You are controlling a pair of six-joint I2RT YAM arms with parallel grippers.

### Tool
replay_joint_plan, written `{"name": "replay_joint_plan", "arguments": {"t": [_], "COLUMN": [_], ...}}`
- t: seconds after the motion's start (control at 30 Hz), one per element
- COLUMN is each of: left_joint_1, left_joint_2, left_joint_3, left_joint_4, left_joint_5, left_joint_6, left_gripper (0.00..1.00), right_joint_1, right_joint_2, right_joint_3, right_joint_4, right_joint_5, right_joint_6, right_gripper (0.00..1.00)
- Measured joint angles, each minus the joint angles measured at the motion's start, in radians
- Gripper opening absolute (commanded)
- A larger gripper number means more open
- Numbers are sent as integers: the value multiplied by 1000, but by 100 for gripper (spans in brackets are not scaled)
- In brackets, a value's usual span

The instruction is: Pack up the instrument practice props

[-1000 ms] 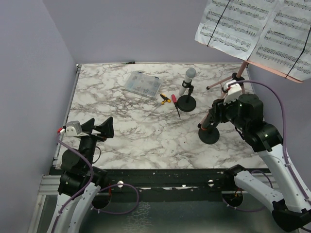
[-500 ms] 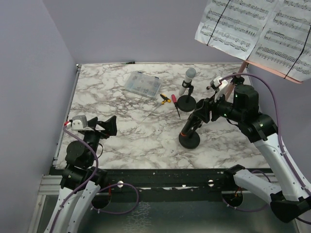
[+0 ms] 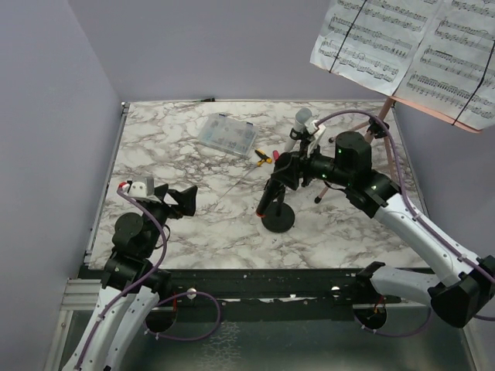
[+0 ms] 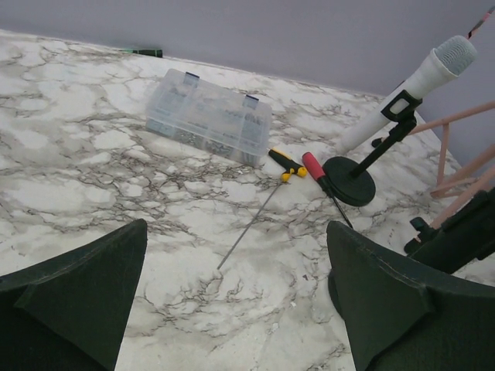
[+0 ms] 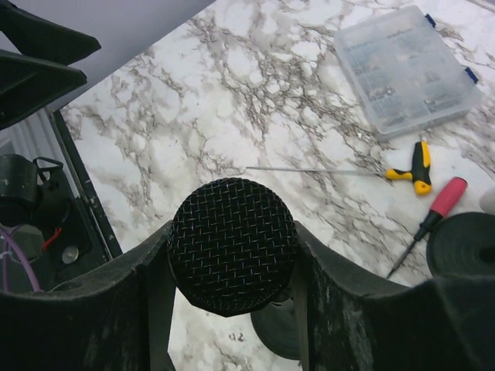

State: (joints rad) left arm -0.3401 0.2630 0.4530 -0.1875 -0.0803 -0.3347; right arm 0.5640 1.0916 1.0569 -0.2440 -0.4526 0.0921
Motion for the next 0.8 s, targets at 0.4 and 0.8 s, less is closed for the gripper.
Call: {"name": "replay_joint_plan", "arguments": {"t": [0.4, 0.8], "left_joint_1": [0, -57], "left_joint_2": [153, 456], "left_joint_3": [-1, 71], "left_joint_4": [110, 250], "left_joint_5": [233, 402], "left_joint_6": [69, 108], "left_gripper": [99, 99], "right_joint_1": [145, 155], "right_joint_2": [143, 127], "right_joint_3": [-25, -134], "right_joint_4": [286, 471], "right_joint_5": [170, 278], "right_joint_6": [105, 275], "right_gripper": [9, 5]}}
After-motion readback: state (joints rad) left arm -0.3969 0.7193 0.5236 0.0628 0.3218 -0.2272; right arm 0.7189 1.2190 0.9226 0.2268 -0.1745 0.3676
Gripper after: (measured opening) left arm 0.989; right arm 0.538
